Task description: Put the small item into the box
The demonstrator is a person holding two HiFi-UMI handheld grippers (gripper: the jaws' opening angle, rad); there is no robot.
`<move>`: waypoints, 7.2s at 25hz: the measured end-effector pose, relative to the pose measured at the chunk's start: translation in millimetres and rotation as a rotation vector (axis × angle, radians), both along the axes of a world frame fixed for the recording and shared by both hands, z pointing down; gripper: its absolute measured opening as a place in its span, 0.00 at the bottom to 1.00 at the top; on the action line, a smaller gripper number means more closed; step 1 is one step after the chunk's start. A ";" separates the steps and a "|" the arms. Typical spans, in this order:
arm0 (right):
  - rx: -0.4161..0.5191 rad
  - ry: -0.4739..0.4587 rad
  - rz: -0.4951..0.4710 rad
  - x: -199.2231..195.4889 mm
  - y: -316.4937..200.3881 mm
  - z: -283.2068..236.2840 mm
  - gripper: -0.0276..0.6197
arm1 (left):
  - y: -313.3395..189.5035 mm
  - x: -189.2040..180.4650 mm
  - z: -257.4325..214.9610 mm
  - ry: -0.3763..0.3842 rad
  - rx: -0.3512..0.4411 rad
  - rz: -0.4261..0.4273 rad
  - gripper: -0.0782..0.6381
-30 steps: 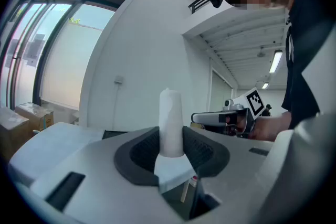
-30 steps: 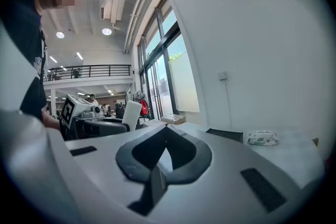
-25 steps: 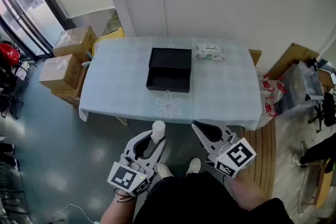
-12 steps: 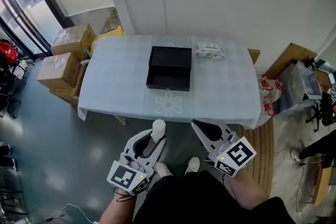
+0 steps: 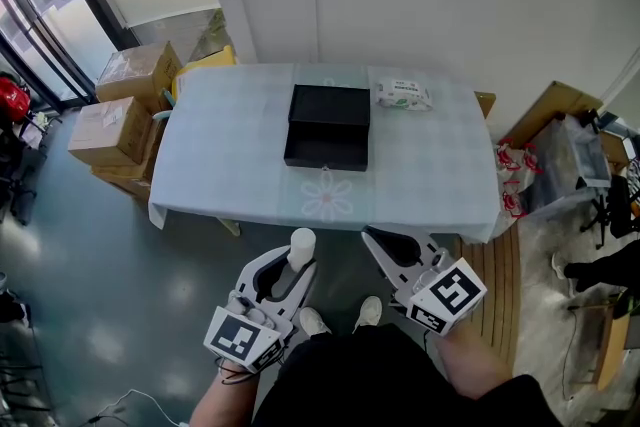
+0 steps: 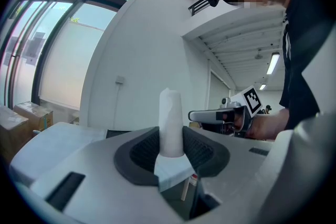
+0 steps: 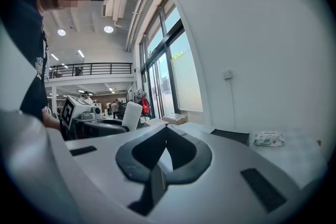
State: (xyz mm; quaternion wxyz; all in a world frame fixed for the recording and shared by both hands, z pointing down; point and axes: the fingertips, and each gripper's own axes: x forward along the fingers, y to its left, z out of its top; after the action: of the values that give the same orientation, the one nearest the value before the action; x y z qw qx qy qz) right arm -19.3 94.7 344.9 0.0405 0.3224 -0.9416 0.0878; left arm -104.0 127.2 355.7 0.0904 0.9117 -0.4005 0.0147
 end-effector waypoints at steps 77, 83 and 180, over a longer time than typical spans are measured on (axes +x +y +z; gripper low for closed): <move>-0.119 -0.069 -0.094 71.7 -243.4 49.7 0.06 | -228.0 61.0 37.3 -0.133 -0.094 -0.137 0.30; -0.118 -0.081 -0.064 74.7 -255.9 50.2 0.06 | -250.6 60.7 45.3 -0.150 -0.109 -0.108 0.30; -0.082 -0.036 -0.059 78.9 -224.8 35.8 0.06 | -235.4 94.4 38.6 -0.142 -0.037 0.017 0.12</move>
State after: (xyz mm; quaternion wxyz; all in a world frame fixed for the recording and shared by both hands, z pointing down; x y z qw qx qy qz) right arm 59.6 -130.1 380.6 0.0395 0.2907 -0.9470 0.1311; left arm -9.6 -108.2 394.3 0.0786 0.9100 -0.3976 0.0875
